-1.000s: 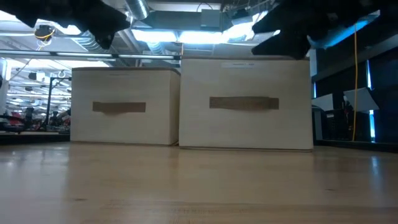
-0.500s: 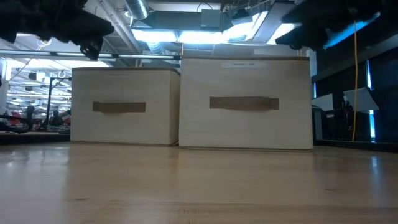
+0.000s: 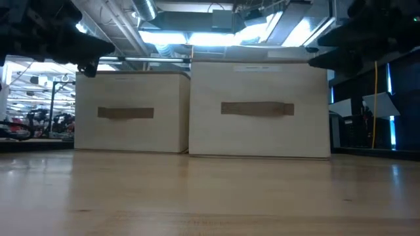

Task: Sort clothes
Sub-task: Return to Home Position

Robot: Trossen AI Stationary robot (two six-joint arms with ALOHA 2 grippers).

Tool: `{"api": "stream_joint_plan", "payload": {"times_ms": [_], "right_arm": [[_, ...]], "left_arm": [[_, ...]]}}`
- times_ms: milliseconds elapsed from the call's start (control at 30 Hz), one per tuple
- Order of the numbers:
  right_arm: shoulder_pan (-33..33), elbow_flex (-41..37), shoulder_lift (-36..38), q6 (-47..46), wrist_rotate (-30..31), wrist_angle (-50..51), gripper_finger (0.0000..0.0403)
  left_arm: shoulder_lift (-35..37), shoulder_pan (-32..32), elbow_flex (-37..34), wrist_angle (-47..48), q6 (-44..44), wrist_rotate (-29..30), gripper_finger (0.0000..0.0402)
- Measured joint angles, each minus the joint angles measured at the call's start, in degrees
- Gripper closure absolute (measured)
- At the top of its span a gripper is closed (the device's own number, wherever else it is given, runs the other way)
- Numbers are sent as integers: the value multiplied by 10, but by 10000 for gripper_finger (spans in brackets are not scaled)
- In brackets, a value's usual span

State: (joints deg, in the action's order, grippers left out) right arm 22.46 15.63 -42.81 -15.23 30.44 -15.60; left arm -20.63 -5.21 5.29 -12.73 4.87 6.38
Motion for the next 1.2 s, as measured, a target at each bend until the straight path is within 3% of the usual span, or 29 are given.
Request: {"api": "stream_joint_plan", "payload": {"times_ms": [567,933,1067,1200], "right_arm": [[0,-121,255,20,-16,24,87],[0,-140,426,33,-152,144,87],[0,-136,427,68,-174,157,87],[0,-135,422,67,-151,163,87]], "left_arm": [[80,0,-48,22,18,13,401],[80,0,-48,32,16,13,400],[83,0,-48,32,18,13,400],[83,0,-48,36,25,13,400]]}}
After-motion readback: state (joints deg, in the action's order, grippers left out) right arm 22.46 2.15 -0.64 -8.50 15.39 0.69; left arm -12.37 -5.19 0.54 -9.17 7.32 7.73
